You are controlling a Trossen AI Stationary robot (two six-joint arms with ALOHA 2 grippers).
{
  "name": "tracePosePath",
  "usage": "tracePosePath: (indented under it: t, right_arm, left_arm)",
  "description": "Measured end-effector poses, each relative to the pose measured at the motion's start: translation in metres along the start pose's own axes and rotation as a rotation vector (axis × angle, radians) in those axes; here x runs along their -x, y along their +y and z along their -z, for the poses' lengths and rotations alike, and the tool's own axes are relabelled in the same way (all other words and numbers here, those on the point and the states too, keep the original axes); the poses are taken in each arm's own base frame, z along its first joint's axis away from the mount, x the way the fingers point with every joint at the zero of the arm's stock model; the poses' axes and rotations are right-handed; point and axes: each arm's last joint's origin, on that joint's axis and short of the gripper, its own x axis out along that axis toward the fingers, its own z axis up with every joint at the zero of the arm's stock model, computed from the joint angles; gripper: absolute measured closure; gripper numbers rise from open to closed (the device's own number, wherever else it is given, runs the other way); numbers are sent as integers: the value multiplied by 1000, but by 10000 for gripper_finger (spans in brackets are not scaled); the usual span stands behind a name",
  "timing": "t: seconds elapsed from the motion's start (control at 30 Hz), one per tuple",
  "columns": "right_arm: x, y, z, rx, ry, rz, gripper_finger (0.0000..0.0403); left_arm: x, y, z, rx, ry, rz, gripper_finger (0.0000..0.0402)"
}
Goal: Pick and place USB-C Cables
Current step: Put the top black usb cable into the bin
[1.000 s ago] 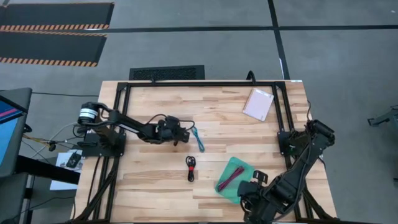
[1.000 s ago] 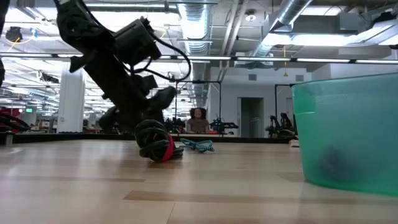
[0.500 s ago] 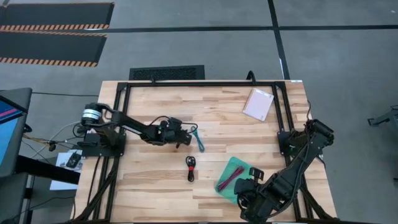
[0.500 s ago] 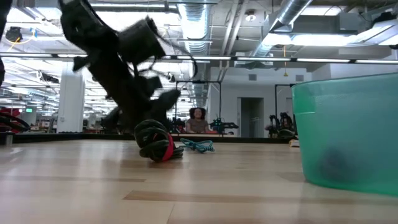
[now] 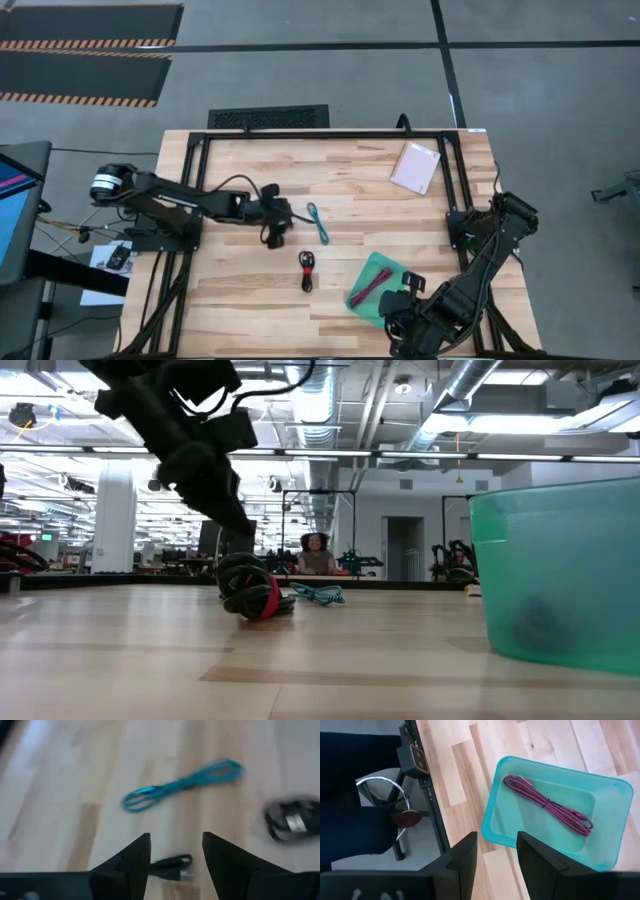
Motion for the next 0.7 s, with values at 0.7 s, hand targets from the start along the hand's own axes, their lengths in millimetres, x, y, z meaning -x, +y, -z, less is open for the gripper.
tracePosePath:
  t: [0.7]
  right_arm:
    - [-2,-3,-5,37,0,5,242]
  left_arm:
    - [-20,49,16,-375,53,242,233]
